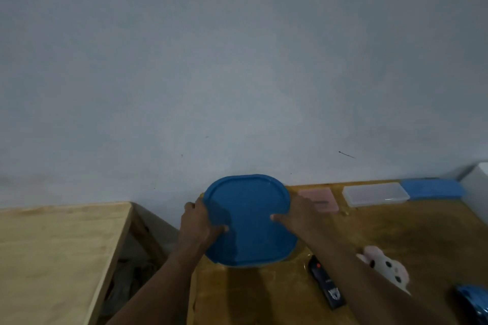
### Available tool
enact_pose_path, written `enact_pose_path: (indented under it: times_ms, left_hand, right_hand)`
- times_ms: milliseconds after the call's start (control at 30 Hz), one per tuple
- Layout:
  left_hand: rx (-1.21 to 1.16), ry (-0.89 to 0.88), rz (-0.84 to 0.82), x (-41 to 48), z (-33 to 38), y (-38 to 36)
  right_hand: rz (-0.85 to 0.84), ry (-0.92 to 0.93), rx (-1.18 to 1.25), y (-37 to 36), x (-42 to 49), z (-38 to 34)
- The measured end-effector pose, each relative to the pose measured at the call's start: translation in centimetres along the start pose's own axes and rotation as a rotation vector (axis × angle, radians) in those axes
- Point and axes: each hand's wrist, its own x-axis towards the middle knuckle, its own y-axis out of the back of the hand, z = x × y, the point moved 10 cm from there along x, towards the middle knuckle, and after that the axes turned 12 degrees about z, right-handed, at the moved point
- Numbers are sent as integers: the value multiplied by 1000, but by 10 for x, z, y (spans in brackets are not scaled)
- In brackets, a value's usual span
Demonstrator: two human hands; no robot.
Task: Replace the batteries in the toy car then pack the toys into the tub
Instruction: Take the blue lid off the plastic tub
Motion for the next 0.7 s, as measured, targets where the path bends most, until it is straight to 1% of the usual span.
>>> enact_pose_path:
  times_ms: [167, 300, 400, 567, 633, 700]
  left_hand:
    - [83, 32, -56, 15, -6, -5]
    - [81, 54, -102, 19, -8, -9]
    - [101, 83, -94, 22, -10, -9]
    - [152, 57, -59, 21, -4, -6]
    - [139, 99, -80, 24, -6, -9]
    - [94, 184, -111, 30, -13, -14]
  right_hand:
    - [30, -49, -112, -6, 8, -1]
    - [-5, -70, -203, -13, 16, -3]
    - [-40, -82, -184, -17, 18, -1]
    - [-94, -81, -159, -20, 25, -1]
    - [-96, -97, -132, -20, 26, 0]
    - [-115, -111, -100, -22, 29, 4]
